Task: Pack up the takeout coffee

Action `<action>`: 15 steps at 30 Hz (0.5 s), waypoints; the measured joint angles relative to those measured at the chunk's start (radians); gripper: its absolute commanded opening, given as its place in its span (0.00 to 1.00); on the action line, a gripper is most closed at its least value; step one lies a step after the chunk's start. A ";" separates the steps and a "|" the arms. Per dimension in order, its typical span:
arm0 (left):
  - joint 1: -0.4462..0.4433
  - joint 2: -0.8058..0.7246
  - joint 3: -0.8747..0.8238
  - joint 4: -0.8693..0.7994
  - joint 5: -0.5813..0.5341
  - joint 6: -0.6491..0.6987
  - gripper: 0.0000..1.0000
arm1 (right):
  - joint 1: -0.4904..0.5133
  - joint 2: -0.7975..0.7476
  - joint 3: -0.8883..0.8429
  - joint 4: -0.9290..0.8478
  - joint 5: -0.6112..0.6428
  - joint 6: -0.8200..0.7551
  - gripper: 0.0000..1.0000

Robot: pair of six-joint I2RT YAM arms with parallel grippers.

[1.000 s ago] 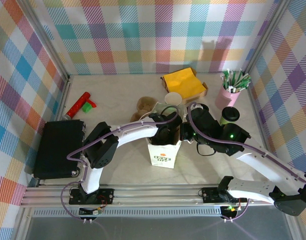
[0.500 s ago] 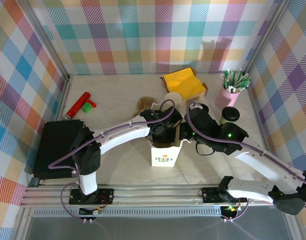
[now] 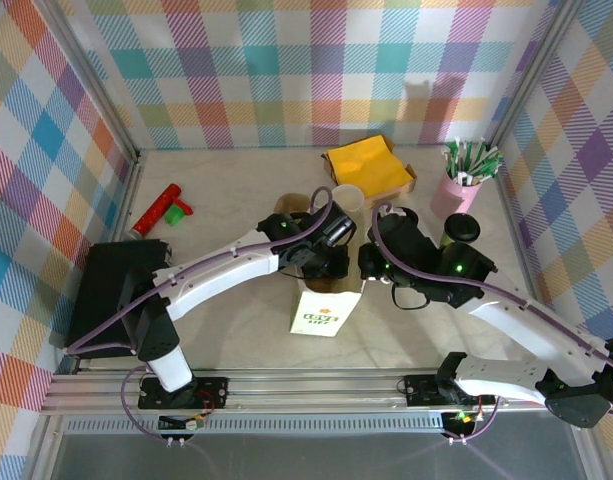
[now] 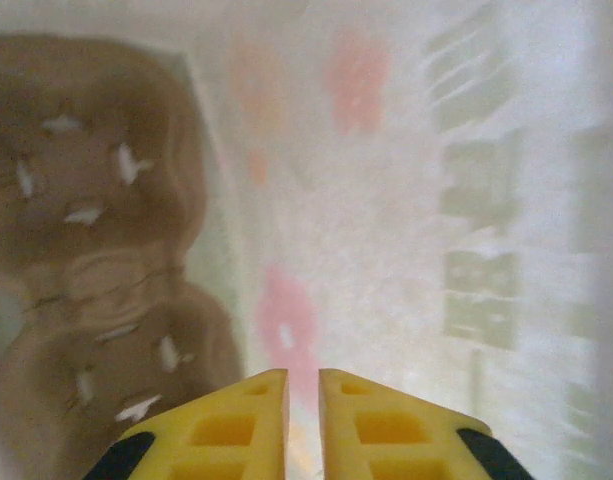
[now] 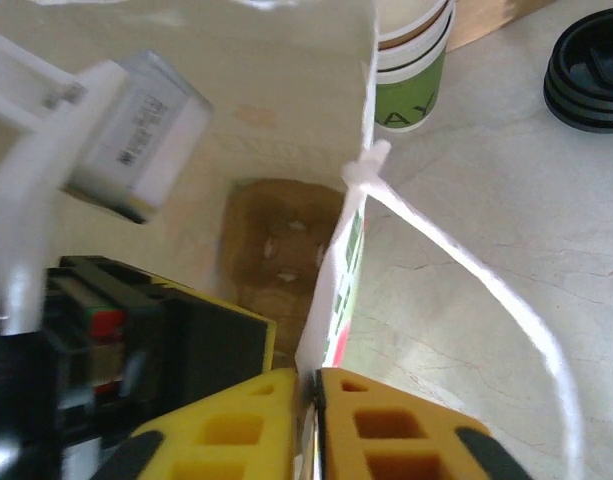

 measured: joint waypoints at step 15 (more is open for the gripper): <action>0.000 -0.135 0.121 -0.070 -0.076 -0.020 0.25 | -0.047 0.033 0.122 -0.033 0.029 -0.015 0.46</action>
